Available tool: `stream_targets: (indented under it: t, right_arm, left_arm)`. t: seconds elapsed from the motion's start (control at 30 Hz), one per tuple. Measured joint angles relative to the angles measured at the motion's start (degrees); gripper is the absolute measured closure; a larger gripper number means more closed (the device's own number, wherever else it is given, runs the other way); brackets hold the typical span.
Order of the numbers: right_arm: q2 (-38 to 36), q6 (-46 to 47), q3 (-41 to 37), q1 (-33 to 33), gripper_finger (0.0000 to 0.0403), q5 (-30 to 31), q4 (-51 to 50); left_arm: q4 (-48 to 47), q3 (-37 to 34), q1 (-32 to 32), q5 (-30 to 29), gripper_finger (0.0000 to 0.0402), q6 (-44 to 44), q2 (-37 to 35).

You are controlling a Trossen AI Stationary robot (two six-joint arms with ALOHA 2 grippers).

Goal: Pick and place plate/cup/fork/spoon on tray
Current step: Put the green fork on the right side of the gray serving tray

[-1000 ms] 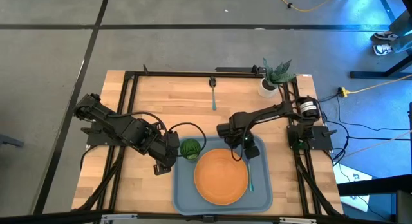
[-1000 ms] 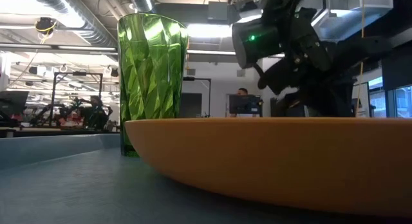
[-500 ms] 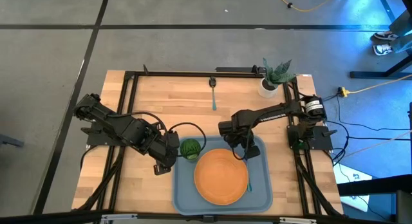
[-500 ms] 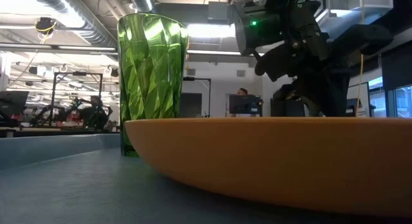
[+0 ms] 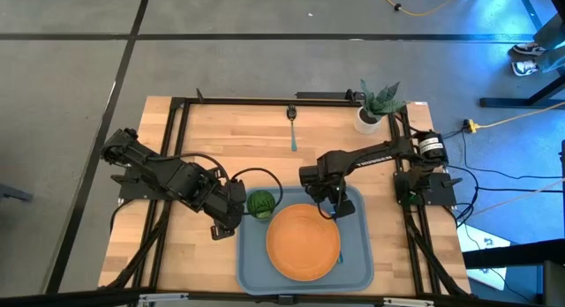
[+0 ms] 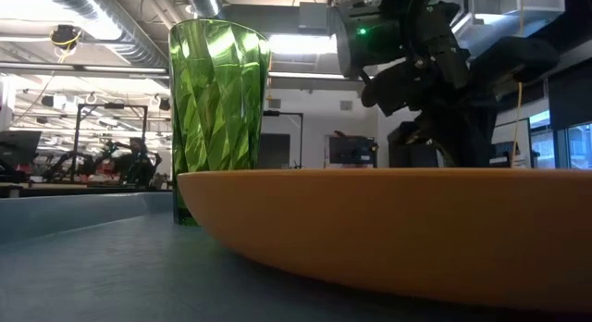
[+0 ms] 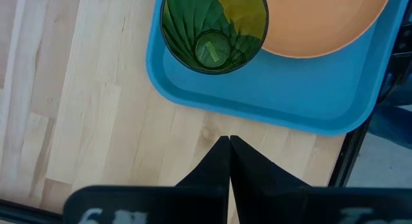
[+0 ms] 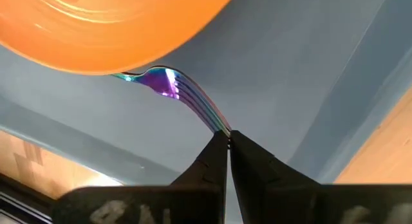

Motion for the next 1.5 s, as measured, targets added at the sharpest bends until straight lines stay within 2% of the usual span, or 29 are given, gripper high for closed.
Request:
stream_targets:
  t: [0.2, 0.53, 1.13, 1.37, 1.5]
  right_arm:
    - [0.0, 2.8, -3.4, 0.0, 0.0382, 0.0, -1.0]
    - [0.0, 2.9, -3.5, 0.0, 0.0382, 0.4, 3.0]
    - [0.0, 1.6, -3.5, 0.0, 0.0368, 1.7, 2.8]
    - [0.0, 1.3, -3.5, 0.0, 0.0397, 1.6, 2.4]
    - [0.0, 1.2, -3.5, 0.0, 0.0392, 1.8, 2.4]
  left_arm:
    - [0.0, 0.0, 0.0, 0.0, 0.0401, 0.0, 0.0]
    - [0.0, 0.0, 0.0, 0.0, 0.0401, 0.0, 0.0]
    - [0.0, 0.0, 0.0, 0.0, 0.0401, 0.0, 0.0]
    - [0.0, 0.0, 0.0, 0.0, 0.0401, 0.0, 0.0]
    - [0.0, 0.0, 0.0, 0.0, 0.0401, 0.0, 0.0]
